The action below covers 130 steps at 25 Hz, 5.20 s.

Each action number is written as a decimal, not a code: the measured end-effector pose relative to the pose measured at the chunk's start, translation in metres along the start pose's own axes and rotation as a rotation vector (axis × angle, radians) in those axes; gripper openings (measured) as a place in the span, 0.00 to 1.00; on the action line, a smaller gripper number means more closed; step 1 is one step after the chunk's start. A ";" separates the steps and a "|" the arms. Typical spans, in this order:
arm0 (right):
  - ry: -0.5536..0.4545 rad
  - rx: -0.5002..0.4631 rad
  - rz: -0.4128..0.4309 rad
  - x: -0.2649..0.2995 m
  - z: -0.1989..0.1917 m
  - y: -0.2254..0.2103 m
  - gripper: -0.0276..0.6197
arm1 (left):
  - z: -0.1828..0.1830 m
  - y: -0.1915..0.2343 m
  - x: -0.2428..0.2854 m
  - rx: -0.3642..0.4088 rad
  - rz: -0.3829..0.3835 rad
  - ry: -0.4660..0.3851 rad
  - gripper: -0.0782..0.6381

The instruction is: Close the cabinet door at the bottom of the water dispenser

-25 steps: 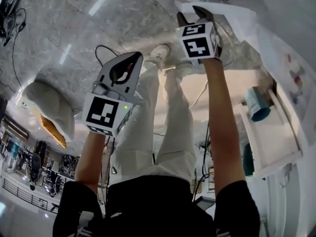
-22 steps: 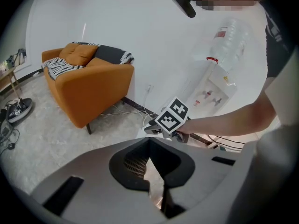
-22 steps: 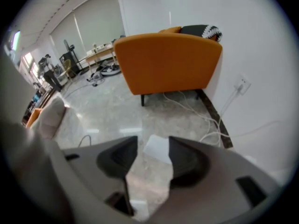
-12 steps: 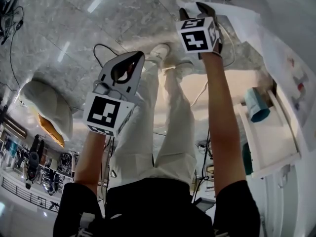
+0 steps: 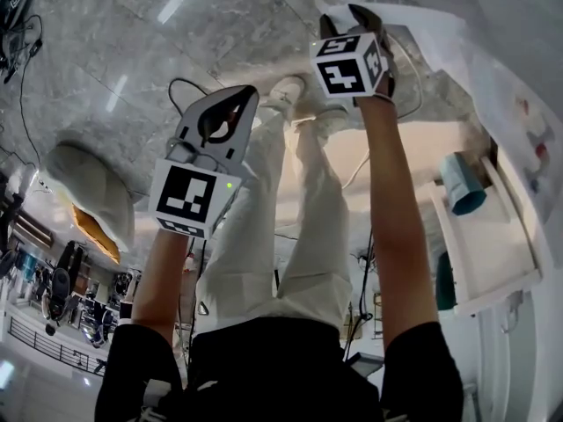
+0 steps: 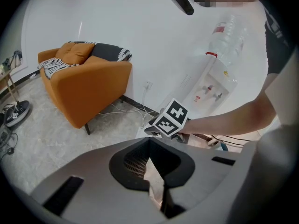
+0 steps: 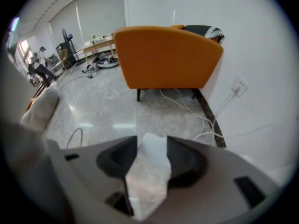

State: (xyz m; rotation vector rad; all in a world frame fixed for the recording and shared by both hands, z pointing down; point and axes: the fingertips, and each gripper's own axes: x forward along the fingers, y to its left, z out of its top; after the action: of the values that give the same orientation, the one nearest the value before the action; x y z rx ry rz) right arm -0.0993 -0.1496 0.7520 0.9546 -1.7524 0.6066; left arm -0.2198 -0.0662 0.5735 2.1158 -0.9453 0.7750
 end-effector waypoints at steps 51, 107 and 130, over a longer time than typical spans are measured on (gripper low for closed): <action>0.033 0.144 -0.020 -0.062 -0.152 0.009 0.31 | -0.028 -0.103 0.030 0.190 -0.190 0.101 0.12; -0.010 0.457 -0.315 -0.124 -0.320 -0.151 0.17 | -0.039 -0.258 0.106 0.447 -0.327 0.213 0.12; -0.034 0.578 -0.355 -0.126 -0.332 -0.188 0.18 | -0.016 -0.300 0.137 0.515 -0.347 0.179 0.12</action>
State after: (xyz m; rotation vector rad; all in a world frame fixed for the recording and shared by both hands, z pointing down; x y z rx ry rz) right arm 0.2553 0.0386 0.7496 1.6390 -1.4022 0.8837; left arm 0.0913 0.0433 0.5816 2.4965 -0.2808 1.0841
